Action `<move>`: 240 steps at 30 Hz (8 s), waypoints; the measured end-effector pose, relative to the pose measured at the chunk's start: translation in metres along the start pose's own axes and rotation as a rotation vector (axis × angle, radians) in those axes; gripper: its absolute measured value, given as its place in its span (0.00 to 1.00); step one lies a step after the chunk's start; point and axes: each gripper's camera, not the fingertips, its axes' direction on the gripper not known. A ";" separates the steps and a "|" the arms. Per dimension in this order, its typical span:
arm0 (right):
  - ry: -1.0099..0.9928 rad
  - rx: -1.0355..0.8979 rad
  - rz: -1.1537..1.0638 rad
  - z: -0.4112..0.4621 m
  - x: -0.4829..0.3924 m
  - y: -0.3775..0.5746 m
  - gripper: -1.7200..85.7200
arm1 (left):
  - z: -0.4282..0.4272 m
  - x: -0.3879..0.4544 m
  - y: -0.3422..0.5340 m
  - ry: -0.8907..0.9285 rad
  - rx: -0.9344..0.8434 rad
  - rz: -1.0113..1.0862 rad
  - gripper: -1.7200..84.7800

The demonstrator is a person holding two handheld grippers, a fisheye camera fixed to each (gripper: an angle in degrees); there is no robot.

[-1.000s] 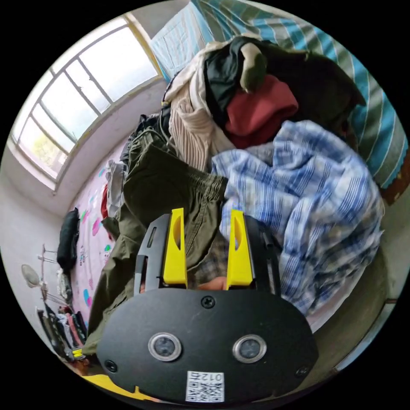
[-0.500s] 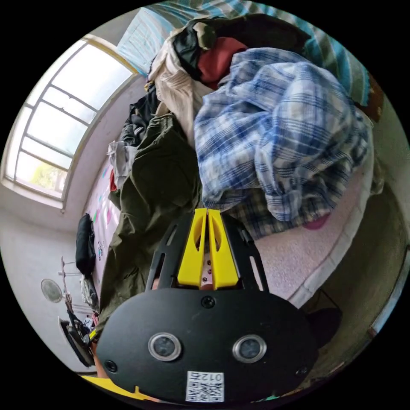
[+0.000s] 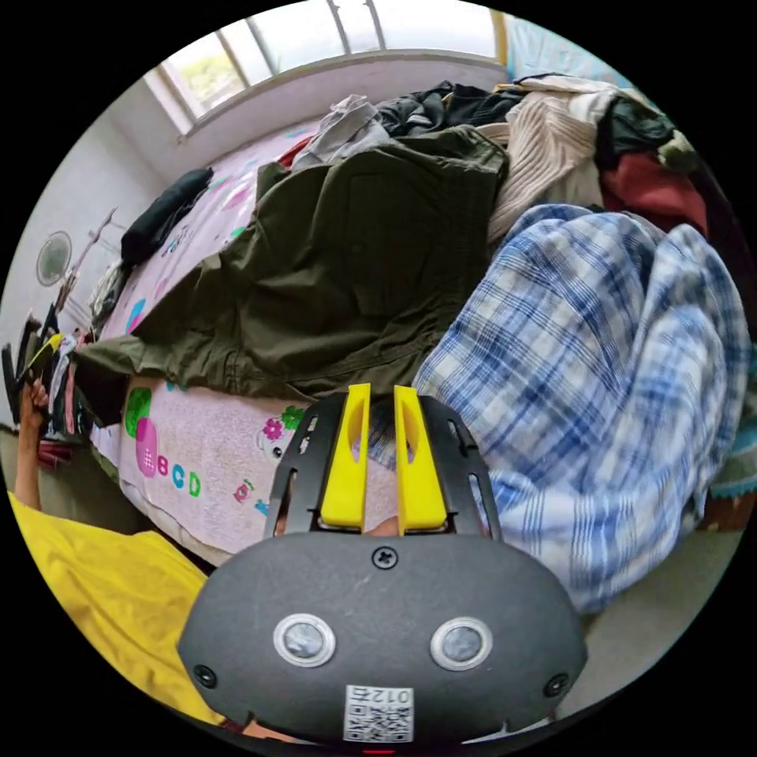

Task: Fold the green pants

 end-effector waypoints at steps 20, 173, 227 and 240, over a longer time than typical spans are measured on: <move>-0.389 0.172 -0.135 0.027 0.189 0.017 0.02 | 0.330 0.358 -0.120 0.122 -0.106 0.586 0.13; 0.441 0.351 -1.441 0.068 -0.366 0.660 0.06 | 0.104 0.219 0.051 0.454 0.124 0.037 0.12; 0.507 0.283 -0.978 0.177 -0.195 0.499 0.08 | -0.143 -0.096 0.591 -0.091 0.543 -0.961 0.15; 0.451 0.305 -0.898 0.109 -0.173 0.451 0.08 | -0.072 -0.200 0.662 0.314 0.580 -1.160 0.13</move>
